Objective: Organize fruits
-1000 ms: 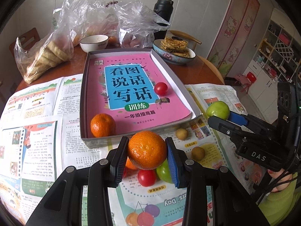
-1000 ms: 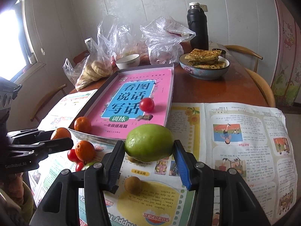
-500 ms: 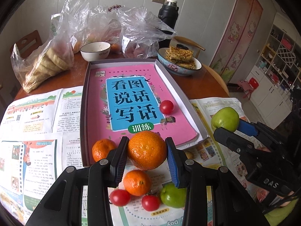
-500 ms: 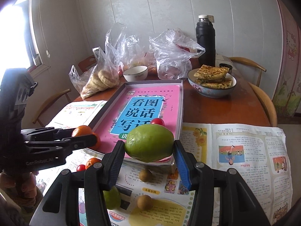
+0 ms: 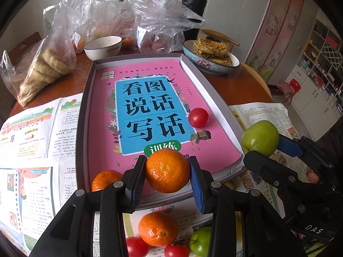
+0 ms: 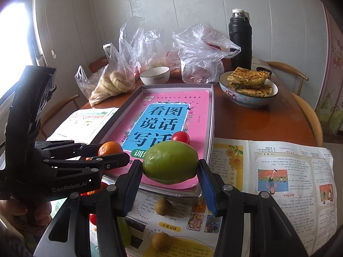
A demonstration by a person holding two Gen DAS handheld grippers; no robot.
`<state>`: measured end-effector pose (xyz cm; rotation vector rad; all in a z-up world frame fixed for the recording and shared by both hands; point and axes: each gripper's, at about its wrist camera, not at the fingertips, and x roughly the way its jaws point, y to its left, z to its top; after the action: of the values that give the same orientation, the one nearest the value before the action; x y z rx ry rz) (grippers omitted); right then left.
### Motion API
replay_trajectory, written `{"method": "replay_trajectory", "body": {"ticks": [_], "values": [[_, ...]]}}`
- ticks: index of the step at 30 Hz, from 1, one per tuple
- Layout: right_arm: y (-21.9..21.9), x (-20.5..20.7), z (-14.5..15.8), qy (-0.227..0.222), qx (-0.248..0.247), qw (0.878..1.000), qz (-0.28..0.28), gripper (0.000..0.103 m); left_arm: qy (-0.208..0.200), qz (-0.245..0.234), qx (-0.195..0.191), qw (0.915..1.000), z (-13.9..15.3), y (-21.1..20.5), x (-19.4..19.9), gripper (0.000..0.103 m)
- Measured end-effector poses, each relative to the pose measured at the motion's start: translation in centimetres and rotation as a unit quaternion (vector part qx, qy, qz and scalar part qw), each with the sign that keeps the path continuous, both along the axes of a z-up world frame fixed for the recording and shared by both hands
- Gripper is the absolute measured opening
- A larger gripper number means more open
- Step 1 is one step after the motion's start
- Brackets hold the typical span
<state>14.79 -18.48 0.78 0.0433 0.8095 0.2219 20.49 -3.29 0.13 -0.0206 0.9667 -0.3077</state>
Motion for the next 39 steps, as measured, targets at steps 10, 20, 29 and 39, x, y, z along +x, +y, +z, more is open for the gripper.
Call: {"method": "replay_trajectory", "body": {"ticks": [10,20,29,39], "values": [[-0.2,1.5,-1.3,0.017,-0.001,1.0,-0.002,0.052,0.023,-0.004,0.004,0.9997,-1.8,-0.4,0.9,0.04],[-0.1,2.4,-1.9,0.026,-0.005,1.0,-0.001,0.052,0.029,-0.004,0.008,0.9995,-2.5,-0.2,1.1,0.04],[0.3,2.8,-2.6,0.038,-0.011,0.999,0.004,0.052,0.024,-0.005,0.015,0.9996,-2.6,-0.2,0.9,0.04],[1.0,3.3,-3.4,0.05,-0.021,0.998,0.015,0.052,0.025,-0.004,0.011,0.9996,-2.5,-0.1,0.9,0.04]]}}
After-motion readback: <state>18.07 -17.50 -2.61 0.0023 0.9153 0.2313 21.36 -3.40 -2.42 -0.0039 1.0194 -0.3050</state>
